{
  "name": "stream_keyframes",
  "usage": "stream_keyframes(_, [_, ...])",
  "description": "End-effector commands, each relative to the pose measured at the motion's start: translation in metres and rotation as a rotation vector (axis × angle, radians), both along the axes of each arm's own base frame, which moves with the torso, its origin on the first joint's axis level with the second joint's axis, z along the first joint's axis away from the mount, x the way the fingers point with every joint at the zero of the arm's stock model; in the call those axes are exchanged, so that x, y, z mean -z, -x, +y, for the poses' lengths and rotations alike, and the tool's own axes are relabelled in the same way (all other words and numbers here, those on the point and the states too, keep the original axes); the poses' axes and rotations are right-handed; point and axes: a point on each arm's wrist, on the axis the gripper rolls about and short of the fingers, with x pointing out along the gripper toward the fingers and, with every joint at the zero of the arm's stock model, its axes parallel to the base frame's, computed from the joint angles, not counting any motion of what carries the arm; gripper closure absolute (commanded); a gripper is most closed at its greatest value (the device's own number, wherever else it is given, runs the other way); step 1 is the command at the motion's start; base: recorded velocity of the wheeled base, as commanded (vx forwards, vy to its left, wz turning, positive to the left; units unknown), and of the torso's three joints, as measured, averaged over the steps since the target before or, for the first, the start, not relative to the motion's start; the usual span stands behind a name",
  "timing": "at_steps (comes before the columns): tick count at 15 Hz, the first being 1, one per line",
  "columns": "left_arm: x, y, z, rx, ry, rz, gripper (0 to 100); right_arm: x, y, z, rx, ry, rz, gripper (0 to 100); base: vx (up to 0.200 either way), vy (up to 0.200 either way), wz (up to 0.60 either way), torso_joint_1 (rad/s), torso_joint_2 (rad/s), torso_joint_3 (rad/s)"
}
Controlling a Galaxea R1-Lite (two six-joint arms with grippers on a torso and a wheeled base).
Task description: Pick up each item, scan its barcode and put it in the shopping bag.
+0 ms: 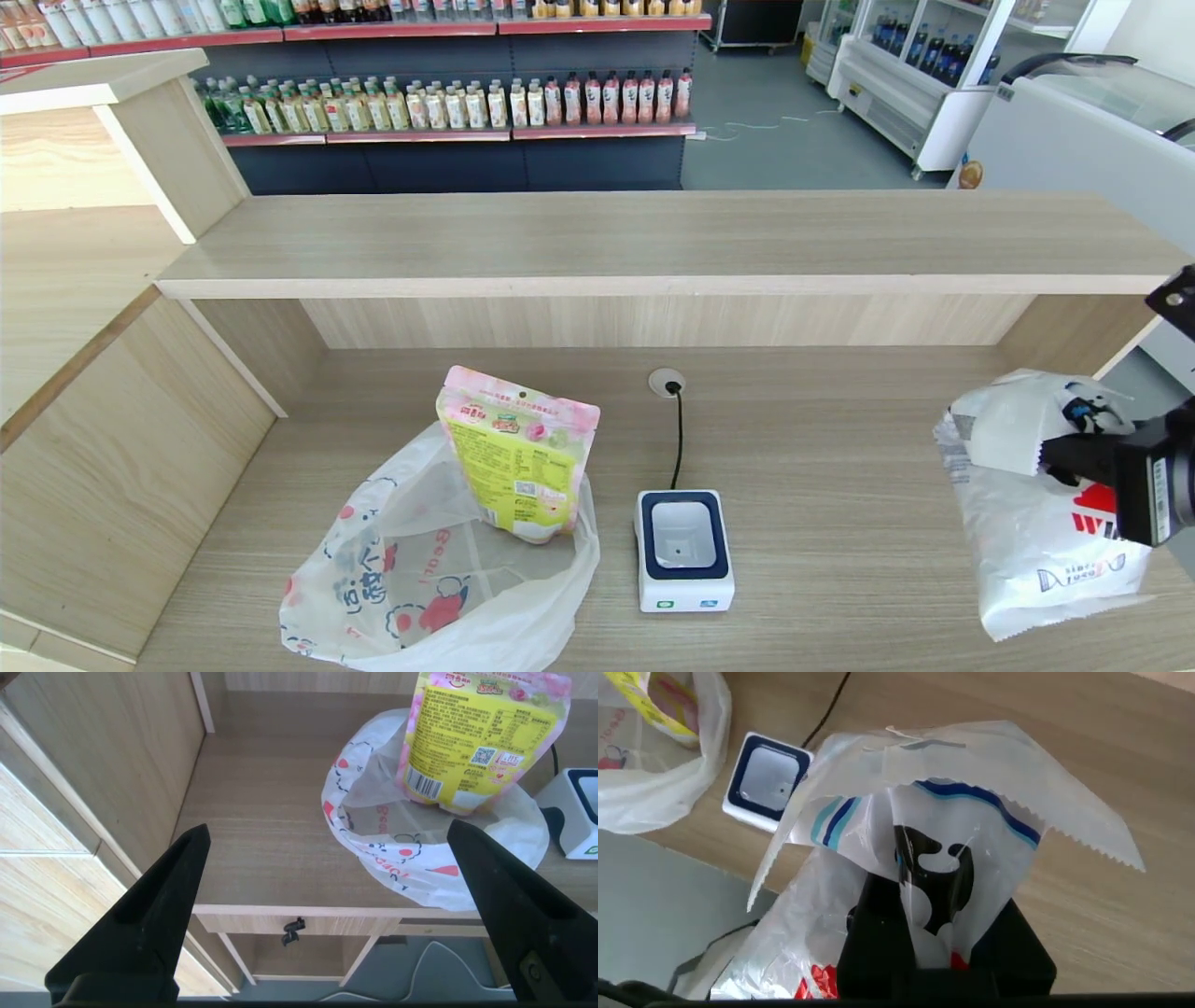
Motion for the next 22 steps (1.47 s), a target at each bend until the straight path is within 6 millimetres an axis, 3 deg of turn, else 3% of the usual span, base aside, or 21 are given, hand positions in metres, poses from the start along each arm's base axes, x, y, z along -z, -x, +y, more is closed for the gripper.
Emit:
stream_keyframes(1, [0.000,0.000,0.000,0.000,0.000,0.000,0,0.017,-0.013,0.005,-0.003,-0.052,0.064,100,0.000,0.000,0.00,0.000,0.00,0.000])
stream_keyframes(6, [0.000,0.000,0.000,0.000,0.000,0.000,0,0.042,-0.011,0.009,-0.060,-0.040,0.123,100,0.000,0.000,0.00,0.000,0.00,0.000])
stream_keyframes(13, [0.000,0.000,0.000,0.000,0.000,0.000,0,0.042,-0.021,0.016,-0.192,-0.098,0.112,100,0.000,0.000,0.00,0.000,0.00,0.000])
stream_keyframes(22, [0.000,0.000,0.000,0.000,0.000,0.000,0,0.064,-0.036,0.029,-0.236,-0.095,0.120,100,0.000,0.000,0.00,0.000,0.00,0.000])
